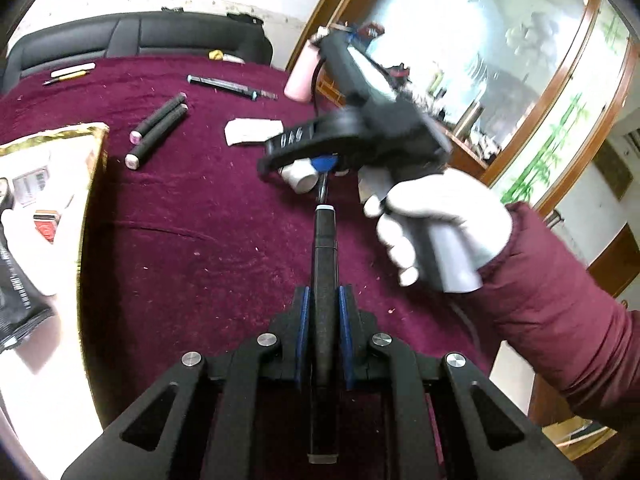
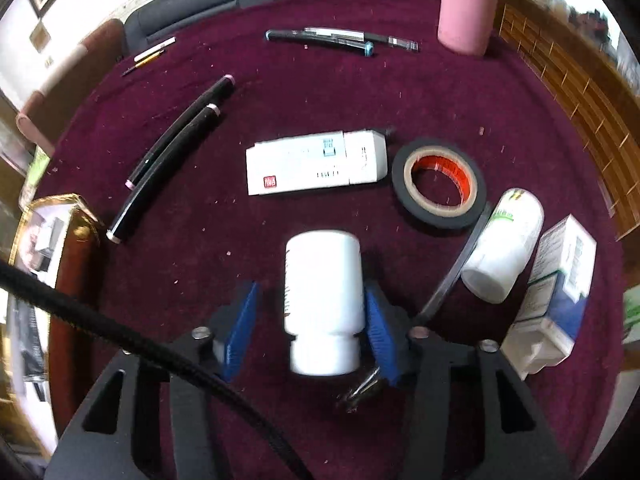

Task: Organize objects
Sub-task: 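Grasp a black marker with the left gripper while right grasps a white pill bottle, then carry marker and pill bottle into the tray with both grippers and release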

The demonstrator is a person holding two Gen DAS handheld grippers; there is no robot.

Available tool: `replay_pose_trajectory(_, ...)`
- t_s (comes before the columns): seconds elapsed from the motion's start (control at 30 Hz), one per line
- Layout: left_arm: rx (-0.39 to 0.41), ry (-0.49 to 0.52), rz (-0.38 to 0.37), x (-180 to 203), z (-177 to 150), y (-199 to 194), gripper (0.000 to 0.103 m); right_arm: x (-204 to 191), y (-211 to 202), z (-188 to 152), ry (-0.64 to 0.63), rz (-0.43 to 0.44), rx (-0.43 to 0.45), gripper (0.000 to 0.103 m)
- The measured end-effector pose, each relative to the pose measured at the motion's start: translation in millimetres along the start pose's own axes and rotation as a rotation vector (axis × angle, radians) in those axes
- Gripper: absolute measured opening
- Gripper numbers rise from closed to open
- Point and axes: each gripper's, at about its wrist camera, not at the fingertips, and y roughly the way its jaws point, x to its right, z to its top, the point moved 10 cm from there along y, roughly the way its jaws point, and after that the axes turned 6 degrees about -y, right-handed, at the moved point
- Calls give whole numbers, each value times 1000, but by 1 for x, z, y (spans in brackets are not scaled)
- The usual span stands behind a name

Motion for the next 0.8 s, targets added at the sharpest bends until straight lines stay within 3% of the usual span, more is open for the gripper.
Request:
replay_pose_trajectory(0.03,12,-5,-7,0,2,-6,11,0,-1,-2,-5,-2,-8,33)
replay_pose_trajectory(0.2,66,-37,-8,-11,8,-29,11,-1,-14,-10,44,64,11,33)
replay_pose_trajectory(0.43,148,-137,47,-55,10,-75,11,-27,-52,-19,115,279,87,33)
replay_pose_trajectory(0.6,237,-250,142,-112,15,-128,12,-79,-81,-12,68,414,124,33)
replay_pose_trajectory(0.8,307,-360,289,-190,22,-172,12,-163,-83,-1,-13,553,88,34)
